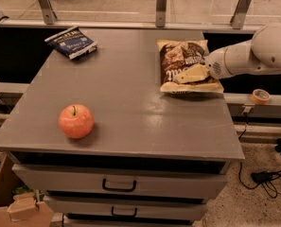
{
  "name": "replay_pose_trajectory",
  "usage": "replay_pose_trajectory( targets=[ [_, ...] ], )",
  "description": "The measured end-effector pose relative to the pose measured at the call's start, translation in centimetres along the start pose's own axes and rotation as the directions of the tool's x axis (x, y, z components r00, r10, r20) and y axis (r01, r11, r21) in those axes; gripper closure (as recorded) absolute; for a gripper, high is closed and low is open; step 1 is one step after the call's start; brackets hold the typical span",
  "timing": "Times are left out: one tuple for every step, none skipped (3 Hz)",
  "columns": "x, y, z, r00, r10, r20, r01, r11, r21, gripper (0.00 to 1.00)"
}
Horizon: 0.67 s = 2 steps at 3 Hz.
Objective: Move brown chip bag near blue chip bag
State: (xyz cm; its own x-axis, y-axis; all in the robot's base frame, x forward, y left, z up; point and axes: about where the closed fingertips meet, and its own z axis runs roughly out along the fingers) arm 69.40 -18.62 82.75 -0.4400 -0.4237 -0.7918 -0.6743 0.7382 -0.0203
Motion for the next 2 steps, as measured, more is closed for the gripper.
replay_pose_trajectory(
  targets=[
    [-0.13,0.0,-0.1,1.0,0.0,0.0,0.0,1.0,0.0,0.95],
    [-0.32,0.0,-0.24,1.0,0.0,0.0,0.0,1.0,0.0,1.0]
  ],
)
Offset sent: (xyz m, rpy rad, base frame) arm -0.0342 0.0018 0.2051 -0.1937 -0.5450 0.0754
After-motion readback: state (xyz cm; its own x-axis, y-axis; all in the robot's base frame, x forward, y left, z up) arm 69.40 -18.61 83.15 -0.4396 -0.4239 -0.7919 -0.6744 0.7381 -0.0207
